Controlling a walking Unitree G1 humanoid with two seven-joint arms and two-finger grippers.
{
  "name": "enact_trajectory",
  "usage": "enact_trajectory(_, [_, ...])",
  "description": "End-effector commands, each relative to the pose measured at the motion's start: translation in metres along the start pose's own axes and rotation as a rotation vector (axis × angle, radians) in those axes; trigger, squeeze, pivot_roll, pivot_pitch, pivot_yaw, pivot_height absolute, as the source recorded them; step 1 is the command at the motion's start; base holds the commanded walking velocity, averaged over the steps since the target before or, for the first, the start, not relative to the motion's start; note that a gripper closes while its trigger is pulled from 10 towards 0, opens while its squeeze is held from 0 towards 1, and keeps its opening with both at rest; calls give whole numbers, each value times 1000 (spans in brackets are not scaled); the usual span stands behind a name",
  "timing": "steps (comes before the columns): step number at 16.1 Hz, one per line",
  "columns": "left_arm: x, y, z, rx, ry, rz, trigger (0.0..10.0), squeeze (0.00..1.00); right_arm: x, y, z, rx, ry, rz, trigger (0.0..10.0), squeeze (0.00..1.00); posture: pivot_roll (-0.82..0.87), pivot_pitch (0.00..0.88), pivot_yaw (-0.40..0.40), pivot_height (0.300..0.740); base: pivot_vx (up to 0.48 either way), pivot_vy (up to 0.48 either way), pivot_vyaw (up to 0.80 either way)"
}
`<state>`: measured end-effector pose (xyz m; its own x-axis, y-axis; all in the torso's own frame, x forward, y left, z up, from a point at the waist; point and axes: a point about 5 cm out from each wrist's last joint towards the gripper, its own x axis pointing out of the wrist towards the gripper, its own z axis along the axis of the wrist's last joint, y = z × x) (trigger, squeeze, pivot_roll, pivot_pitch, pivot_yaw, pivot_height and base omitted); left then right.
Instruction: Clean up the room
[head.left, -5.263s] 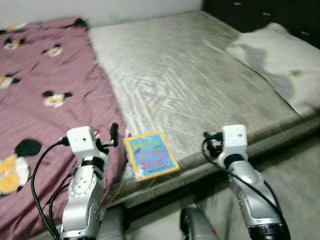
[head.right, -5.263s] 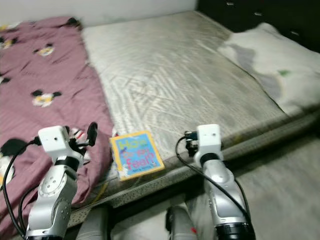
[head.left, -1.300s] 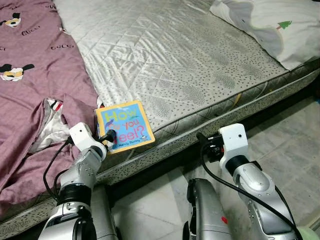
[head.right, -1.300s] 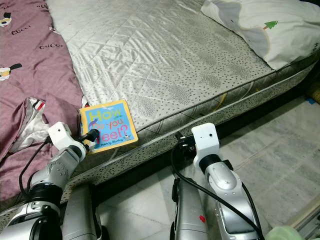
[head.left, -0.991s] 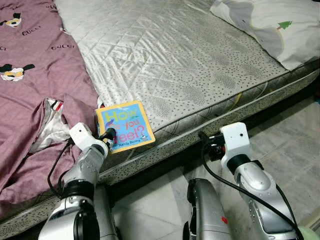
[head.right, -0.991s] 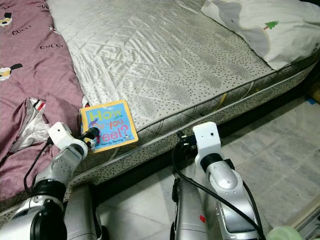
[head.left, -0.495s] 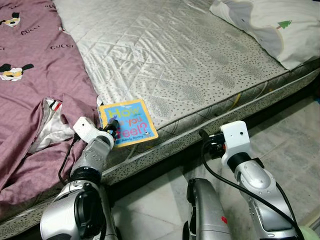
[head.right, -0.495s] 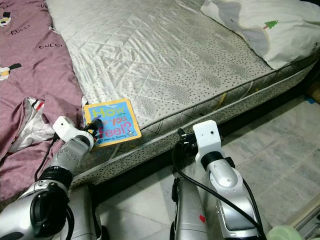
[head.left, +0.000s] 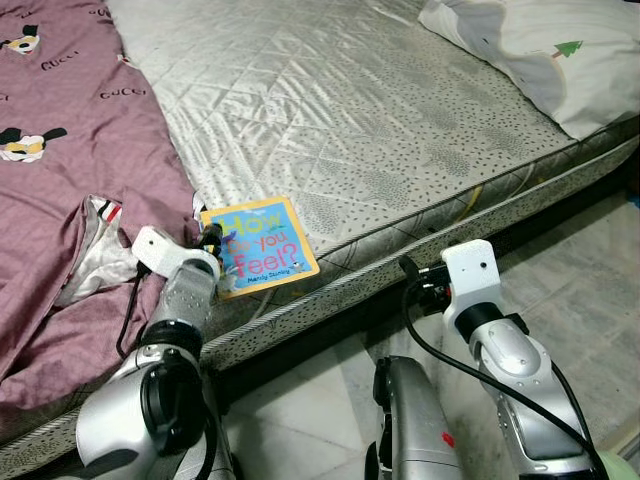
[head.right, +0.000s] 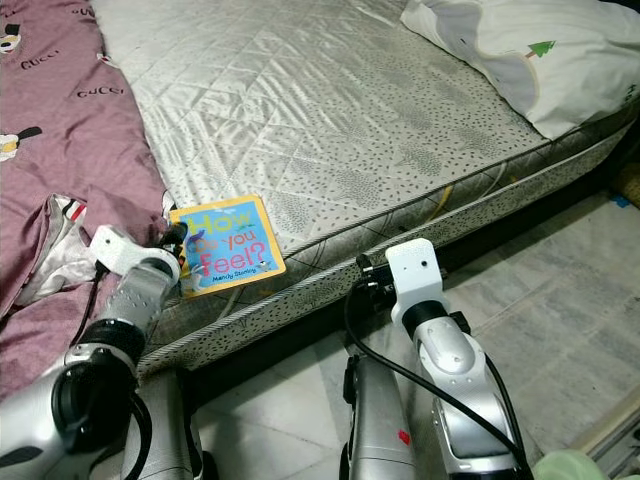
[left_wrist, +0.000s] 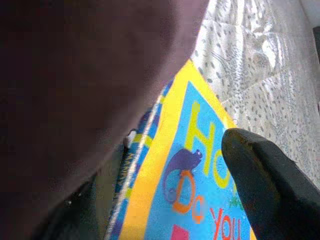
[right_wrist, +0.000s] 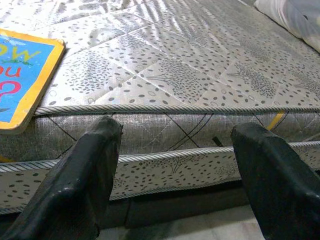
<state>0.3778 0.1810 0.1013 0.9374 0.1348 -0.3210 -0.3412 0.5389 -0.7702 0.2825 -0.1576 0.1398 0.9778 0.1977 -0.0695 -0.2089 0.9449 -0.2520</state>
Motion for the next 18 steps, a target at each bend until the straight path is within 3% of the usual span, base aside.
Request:
enact_trajectory(1, [1, -5, 5, 19, -18, -17, 10000, 0, -1, -2, -2, 0, 3, -13, 10000, 0, -147, 131, 14, 510, 0, 0, 0])
enact_trajectory(3, [2, -13, 3, 48, -6, -60, 10000, 0, -1, -1, -3, 1, 2, -14, 10000, 0, -147, 129, 15, 510, 0, 0, 0])
enact_trajectory(5, [1, -12, 2, 135, -26, -44, 10000, 0, -1, 0, -2, 5, -4, -10, 10000, 0, -143, 126, 21, 510, 0, 0, 0])
enact_trajectory(8, [-5, 6, 8, 176, -111, 6, 10000, 0, 1, 0, -3, 13, -7, -10, 10000, 0, -127, 119, 26, 510, 0, 0, 0])
enact_trajectory(9, [-15, 20, 15, 218, -191, 40, 10000, 0, 2, 3, -2, 22, -14, -1, 10000, 0, -120, 115, 27, 510, 0, 0, 0])
enact_trajectory(11, [-25, 28, 21, 278, -254, 69, 10000, 0, 3, 4, -2, 26, -18, 3, 10000, 0, -111, 109, 26, 510, 0, 0, 0])
enact_trajectory(13, [-46, 29, 13, 390, -255, 24, 10000, 0, 5, 5, -1, 32, -25, 8, 10000, 0, -96, 101, 26, 510, 0, 0, 0])
enact_trajectory(14, [-51, 26, 6, 404, -229, -13, 10000, 0, 6, 6, -1, 32, -25, 8, 10000, 0, -93, 99, 26, 510, 0, 0, 0])
enact_trajectory(15, [-60, 24, -10, 424, -165, -46, 10000, 780, 8, 7, -1, 35, -28, 10, 10000, 0, -84, 98, 28, 510, 0, 0, 0])
enact_trajectory(16, [-62, 26, -21, 428, -84, -49, 10000, 1000, 9, 7, 0, 37, -32, 10, 10000, 0, -80, 97, 28, 510, 0, 0, 0])
enact_trajectory(18, [-64, 31, -37, 376, 26, -36, 10000, 1000, 11, 9, 0, 40, -34, 11, 10000, 0, -81, 97, 31, 510, 0, 0, 0])
